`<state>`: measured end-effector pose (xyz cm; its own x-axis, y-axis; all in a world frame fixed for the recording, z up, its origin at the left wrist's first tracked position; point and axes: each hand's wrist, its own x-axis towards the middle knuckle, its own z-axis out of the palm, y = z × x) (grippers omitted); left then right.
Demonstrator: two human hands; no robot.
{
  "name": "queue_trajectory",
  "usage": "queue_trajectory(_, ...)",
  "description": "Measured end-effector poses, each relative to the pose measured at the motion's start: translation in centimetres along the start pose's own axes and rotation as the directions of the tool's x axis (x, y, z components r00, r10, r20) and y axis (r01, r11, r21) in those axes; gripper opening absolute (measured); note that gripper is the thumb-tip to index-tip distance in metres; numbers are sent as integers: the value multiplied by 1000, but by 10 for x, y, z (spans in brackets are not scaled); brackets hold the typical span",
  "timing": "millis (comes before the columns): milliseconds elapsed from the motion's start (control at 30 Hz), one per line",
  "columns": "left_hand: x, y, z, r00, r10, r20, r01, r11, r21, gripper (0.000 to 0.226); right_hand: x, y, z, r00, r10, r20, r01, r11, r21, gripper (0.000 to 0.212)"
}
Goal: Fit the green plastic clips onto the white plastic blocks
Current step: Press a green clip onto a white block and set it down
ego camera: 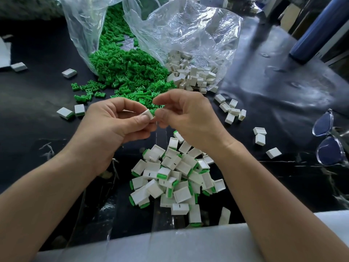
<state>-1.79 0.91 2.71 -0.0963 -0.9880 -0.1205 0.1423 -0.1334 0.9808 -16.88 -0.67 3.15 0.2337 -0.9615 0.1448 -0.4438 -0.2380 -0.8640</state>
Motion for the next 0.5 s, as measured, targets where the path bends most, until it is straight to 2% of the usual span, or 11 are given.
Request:
queue_trajectory(67, 0, 0, -1, 1000, 4, -5, -4, 1000, 2, 21, -1, -1, 0, 1000, 5, 15, -4, 999, -36, 7)
queue_trajectory(167, 0, -1, -1, 1000, 2, -4, -2, 1000, 3, 22, -2, -3, 1, 1000, -5, 25, 8, 995, -95, 19)
queue_trajectory(300, 0, -1, -1, 1000, -17, 7, 17, 1000, 1, 23, -3, -6, 1, 999, -25, 34, 30, 991, -133, 14)
queue_trajectory(400, -2, 0, -2, 1000, 12, 14, -13, 999, 48, 23, -4, -7, 0, 998, -19, 64, 31, 982, -185, 17)
queue_trajectory(500, -4, 1, -1, 997, 68, 25, -70, 991, 115, 19, -5, -8, -2, 993, -78, 91, 100, 958, -268, 11)
